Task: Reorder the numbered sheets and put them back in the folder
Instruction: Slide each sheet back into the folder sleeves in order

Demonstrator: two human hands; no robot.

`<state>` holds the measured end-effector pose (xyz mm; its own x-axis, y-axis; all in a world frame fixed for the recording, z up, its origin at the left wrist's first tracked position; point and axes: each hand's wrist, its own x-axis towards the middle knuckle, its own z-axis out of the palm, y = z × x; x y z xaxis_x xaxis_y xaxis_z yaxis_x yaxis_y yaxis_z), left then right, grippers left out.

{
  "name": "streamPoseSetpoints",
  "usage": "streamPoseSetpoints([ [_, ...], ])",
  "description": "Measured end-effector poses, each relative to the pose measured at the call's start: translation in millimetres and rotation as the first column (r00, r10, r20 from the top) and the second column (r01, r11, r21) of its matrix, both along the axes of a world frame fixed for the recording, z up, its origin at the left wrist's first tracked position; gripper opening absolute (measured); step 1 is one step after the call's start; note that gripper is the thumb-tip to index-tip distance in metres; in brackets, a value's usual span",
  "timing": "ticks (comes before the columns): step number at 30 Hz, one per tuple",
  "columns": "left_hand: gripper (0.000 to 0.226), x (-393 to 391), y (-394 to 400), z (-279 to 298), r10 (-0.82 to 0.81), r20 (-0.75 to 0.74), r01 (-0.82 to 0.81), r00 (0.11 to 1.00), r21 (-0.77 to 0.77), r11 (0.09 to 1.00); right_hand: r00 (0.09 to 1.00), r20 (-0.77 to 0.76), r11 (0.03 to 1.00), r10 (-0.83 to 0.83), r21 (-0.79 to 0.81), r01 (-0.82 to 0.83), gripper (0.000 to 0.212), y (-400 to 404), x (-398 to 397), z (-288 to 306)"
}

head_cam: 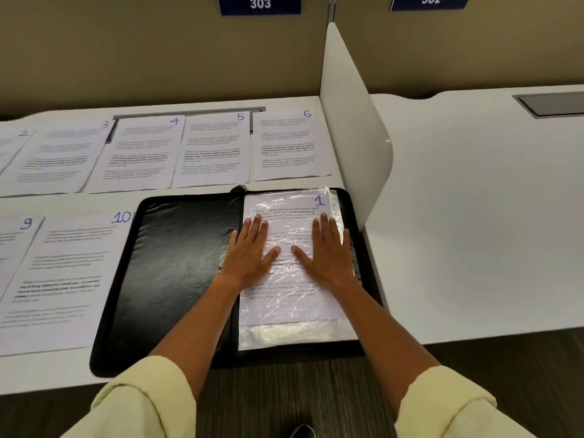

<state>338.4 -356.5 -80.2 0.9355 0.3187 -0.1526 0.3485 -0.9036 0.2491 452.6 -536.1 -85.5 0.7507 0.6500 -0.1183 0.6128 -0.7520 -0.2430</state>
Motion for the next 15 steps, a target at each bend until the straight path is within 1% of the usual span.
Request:
streamPoseSetpoints([
  [3,0.091,1.0,0.1,-2.0,-0.003,0.005,0.003,1.000,0.016,1.000,1.000,0.001,1.000,-0.010,-0.002,0.010,0.100,0.4,1.7,-0.6],
  [6,0.091,1.5,0.9,-1.0,-0.007,0.011,0.007,1.000,0.018,1.000,1.000,-0.003,1.000,-0.029,-0.011,0.029,0.093,-0.1,1.6,1.7],
  [10,0.092,5.5,6.0,2.9,0.005,0.067,-0.002,0.998,-0.046,0.999,0.994,0.088,0.998,-0.068,0.025,0.066,0.093,12.6,11.2,15.0],
  [12,0.093,12.0,10.9,5.2,0.010,0.080,-0.006,0.997,-0.051,0.999,0.992,0.111,0.998,-0.055,0.050,0.050,0.093,24.2,21.5,21.9],
  [15,0.094,26.5,20.5,7.6,0.019,0.087,-0.017,0.996,-0.029,0.999,0.995,0.102,0.999,-0.004,0.033,0.001,0.093,38.0,36.2,23.4],
])
